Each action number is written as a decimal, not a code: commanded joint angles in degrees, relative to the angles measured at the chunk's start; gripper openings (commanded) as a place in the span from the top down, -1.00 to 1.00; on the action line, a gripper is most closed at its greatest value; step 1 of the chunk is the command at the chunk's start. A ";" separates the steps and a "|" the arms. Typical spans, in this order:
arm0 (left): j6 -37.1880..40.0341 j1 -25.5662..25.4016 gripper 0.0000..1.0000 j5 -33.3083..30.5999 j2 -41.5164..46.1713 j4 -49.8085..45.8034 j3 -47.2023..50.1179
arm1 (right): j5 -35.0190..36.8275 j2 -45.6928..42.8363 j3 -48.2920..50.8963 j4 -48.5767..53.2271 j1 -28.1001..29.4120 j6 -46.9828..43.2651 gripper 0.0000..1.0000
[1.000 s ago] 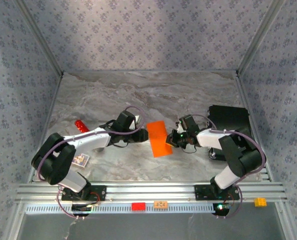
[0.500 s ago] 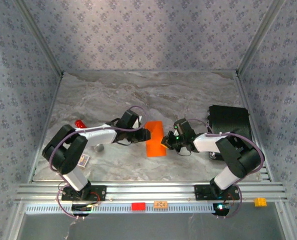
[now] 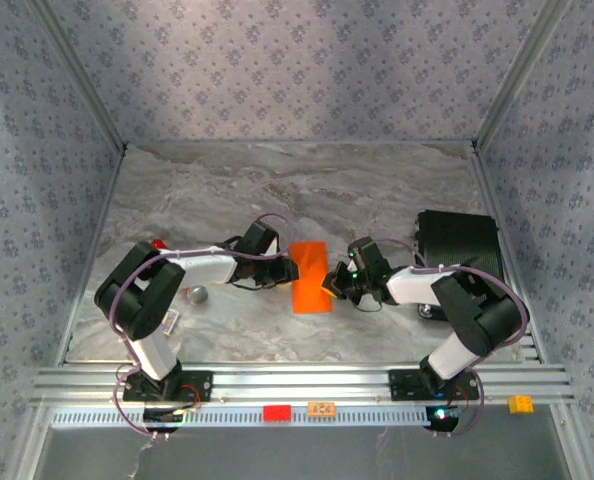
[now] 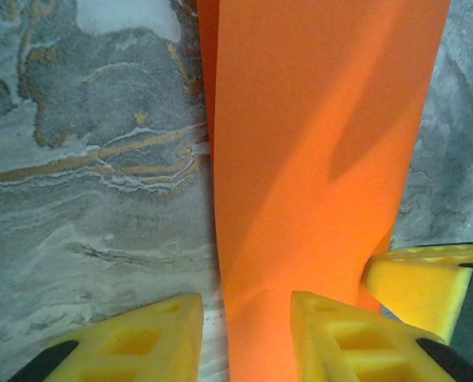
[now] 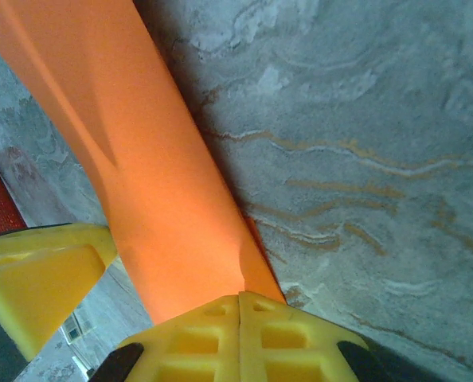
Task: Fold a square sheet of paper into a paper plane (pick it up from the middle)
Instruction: Third fold the triangle at the center of the table.
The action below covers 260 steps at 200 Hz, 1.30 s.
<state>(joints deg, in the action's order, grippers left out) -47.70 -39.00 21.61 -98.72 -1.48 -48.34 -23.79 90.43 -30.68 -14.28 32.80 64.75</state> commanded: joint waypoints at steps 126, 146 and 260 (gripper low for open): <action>-0.98 -0.15 0.41 2.65 -0.88 2.24 -0.83 | 3.80 1.86 1.46 5.58 0.16 0.20 0.84; -1.15 -0.16 0.41 2.57 -0.45 3.06 -0.36 | 4.00 1.54 1.59 5.58 0.22 0.37 0.84; -5.58 -0.11 0.43 1.83 -0.38 3.09 0.93 | 4.37 0.19 1.85 5.93 -0.10 0.62 0.84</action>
<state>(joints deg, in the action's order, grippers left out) -50.76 -39.00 23.31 -99.22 0.32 -48.45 -23.33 90.26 -30.63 -14.35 32.77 64.75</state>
